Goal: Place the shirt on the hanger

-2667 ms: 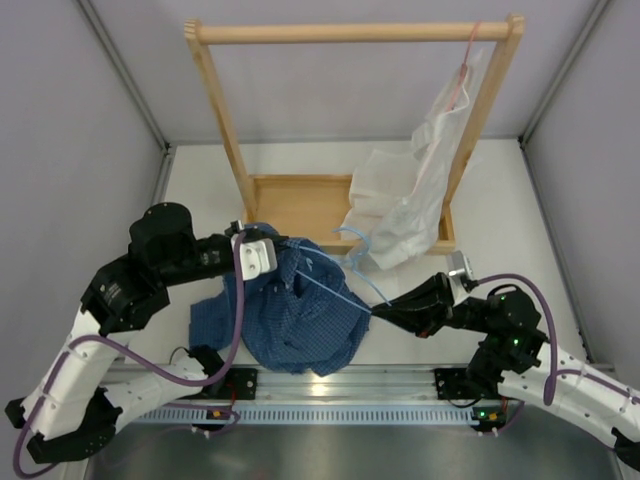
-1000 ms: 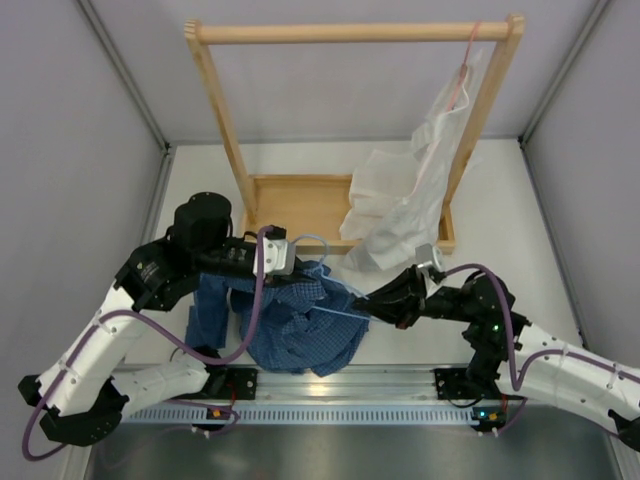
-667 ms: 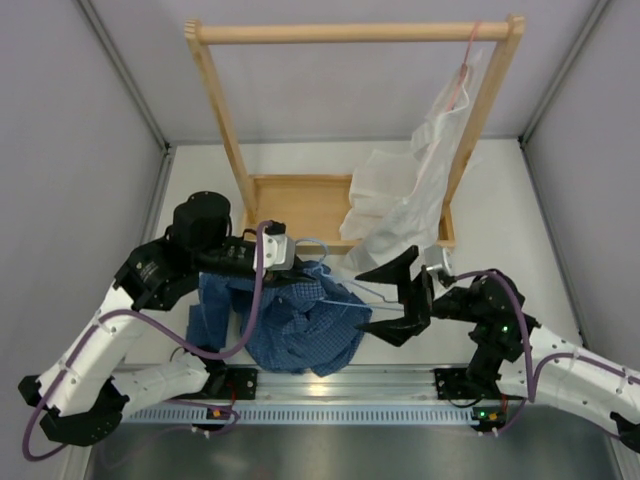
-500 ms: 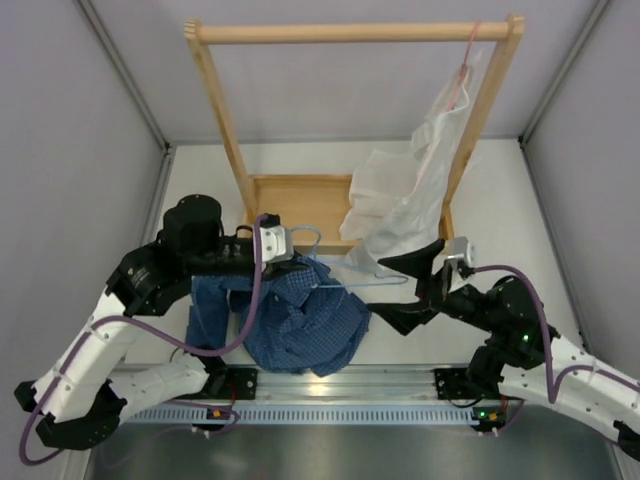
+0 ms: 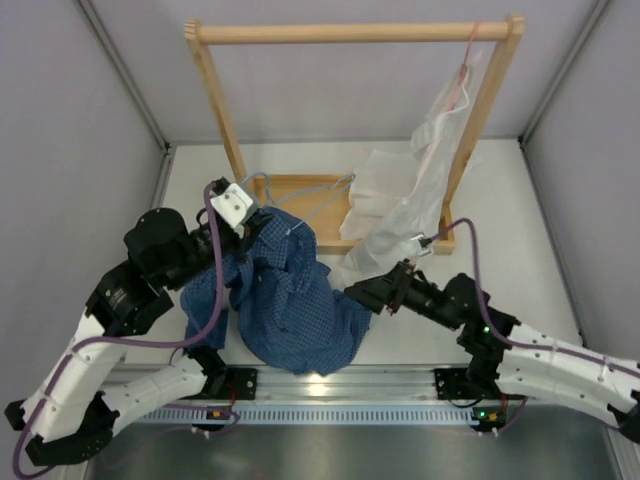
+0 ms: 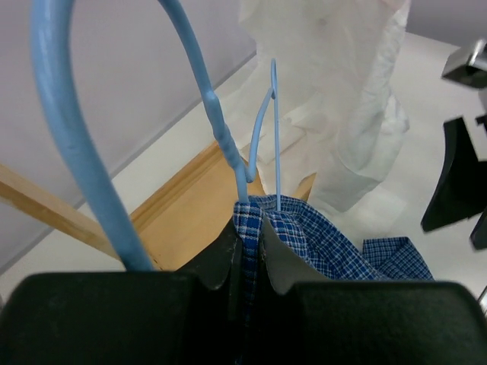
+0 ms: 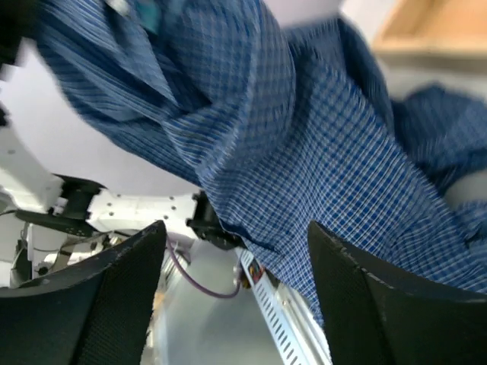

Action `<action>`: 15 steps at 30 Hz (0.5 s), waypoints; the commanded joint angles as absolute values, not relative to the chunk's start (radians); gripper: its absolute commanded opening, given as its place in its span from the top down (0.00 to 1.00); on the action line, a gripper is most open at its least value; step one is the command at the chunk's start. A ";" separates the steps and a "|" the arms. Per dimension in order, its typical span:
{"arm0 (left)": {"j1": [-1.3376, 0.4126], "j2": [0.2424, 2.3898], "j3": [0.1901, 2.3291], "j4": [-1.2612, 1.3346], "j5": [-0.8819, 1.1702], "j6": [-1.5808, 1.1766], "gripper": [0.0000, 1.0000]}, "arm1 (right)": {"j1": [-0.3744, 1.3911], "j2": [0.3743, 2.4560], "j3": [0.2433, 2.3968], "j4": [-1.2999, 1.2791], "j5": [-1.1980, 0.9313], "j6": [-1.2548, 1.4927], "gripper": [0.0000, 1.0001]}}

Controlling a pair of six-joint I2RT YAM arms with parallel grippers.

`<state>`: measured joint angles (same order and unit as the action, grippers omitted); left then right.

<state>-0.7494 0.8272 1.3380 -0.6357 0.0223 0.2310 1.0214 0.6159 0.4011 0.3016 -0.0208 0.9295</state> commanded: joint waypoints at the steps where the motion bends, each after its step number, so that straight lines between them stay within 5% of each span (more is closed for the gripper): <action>1: -0.747 0.822 1.287 -0.491 -0.084 0.152 1.00 | 1.092 0.843 0.455 0.546 -0.084 1.127 0.30; 9: -0.747 0.790 1.189 -0.403 -0.063 0.126 1.00 | 1.176 1.090 0.476 0.689 0.141 1.206 0.49; 15: -0.747 0.787 1.155 -0.373 -0.058 0.129 1.00 | 1.218 1.173 0.491 0.730 0.247 1.273 0.50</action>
<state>-0.7494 0.8051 1.1637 -0.4908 -0.0513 0.1467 1.1927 1.1267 0.4534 0.5945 0.1505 1.2083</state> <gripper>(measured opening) 0.110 0.511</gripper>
